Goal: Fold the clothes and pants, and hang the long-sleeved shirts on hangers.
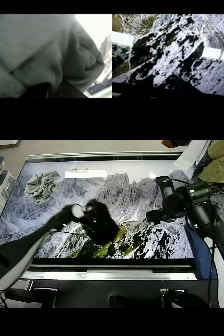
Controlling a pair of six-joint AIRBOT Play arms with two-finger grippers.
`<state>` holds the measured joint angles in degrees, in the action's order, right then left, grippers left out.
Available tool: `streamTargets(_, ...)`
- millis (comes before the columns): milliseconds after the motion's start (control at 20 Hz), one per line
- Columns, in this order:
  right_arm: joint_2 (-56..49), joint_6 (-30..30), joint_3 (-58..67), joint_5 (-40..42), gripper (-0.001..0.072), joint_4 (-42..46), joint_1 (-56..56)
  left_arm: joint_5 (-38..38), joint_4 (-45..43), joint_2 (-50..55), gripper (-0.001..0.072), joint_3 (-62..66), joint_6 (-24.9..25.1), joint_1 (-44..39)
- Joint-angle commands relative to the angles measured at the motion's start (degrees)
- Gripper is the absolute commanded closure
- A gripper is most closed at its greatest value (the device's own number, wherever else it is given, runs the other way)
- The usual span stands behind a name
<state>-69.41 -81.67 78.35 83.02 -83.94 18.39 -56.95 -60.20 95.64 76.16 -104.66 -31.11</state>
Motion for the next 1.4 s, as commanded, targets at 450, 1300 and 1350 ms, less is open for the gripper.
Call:
streamTargets(450,-3.50,9.20,0.26,-8.48,0.0385,-16.44,-13.16,-16.94,-13.42,-17.75,0.0195,0.02,1.40,10.84)
streamTargets(1300,-31.98,-12.17,-7.41,-17.70,0.0237,-59.56,-9.55,-20.57,-17.00,-21.09,0.0193,0.00,1.14,17.09)
streamTargets(1350,-32.13,-11.93,-7.41,-18.49,0.0243,-59.52,-8.74,-20.48,-17.00,-20.74,0.0193,0.00,1.14,17.11)
